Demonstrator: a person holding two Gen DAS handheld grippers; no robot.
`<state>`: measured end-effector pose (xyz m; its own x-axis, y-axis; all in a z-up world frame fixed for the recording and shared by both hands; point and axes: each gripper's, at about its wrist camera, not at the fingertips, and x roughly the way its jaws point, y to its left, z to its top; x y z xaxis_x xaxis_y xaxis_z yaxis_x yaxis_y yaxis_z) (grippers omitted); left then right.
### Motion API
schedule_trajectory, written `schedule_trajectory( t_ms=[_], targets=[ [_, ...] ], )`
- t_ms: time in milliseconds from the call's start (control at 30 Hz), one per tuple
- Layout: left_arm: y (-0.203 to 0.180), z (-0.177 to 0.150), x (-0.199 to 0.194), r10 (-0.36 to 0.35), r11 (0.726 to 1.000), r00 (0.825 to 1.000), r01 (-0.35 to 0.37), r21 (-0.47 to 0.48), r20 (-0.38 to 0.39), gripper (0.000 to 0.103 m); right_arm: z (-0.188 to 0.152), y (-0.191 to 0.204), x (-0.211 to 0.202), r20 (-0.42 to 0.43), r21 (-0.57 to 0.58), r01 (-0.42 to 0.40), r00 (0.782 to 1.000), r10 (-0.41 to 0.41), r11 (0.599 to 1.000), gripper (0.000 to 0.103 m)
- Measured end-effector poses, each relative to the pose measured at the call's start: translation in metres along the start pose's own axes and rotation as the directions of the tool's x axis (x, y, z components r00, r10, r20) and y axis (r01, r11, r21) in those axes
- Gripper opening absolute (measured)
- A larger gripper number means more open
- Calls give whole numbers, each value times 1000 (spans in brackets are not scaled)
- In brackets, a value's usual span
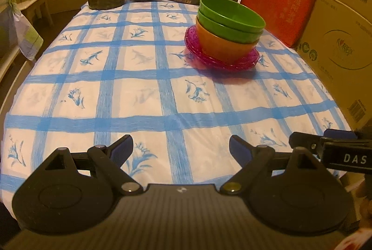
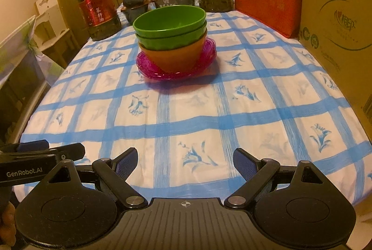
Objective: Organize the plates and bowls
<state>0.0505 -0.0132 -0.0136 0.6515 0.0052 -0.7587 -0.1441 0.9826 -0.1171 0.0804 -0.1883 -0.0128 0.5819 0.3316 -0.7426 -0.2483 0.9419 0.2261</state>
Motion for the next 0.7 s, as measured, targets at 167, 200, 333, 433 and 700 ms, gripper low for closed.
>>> schedule_trajectory(
  t_ms=[167,200,333,433,700],
  targets=[
    [-2,-4,-3,-1,1000,1000,1,3,-1,88,-2,1,-3,4,-2,3,1000,-3,1000,89],
    [-2,-4,-4,-2,1000,1000,2,3,-1,88,-2,1,-3,5,-1,4,1000,-4,1000,89],
    [-4,-3,-7,-4,1000,1000,3,9,6,88,-2,1,-5,7,-3,6,1000,-6,1000,89],
    [-5,-3,-7,-3,1000,1000,2,12,8,88,-2,0,-5,6,-3,6,1000,-6,1000,89],
    [-5,-3,-8,-4,1000,1000,4,9,9,88,-1,-1,-6,4,-2,10,1000,-10,1000,89]
  ],
)
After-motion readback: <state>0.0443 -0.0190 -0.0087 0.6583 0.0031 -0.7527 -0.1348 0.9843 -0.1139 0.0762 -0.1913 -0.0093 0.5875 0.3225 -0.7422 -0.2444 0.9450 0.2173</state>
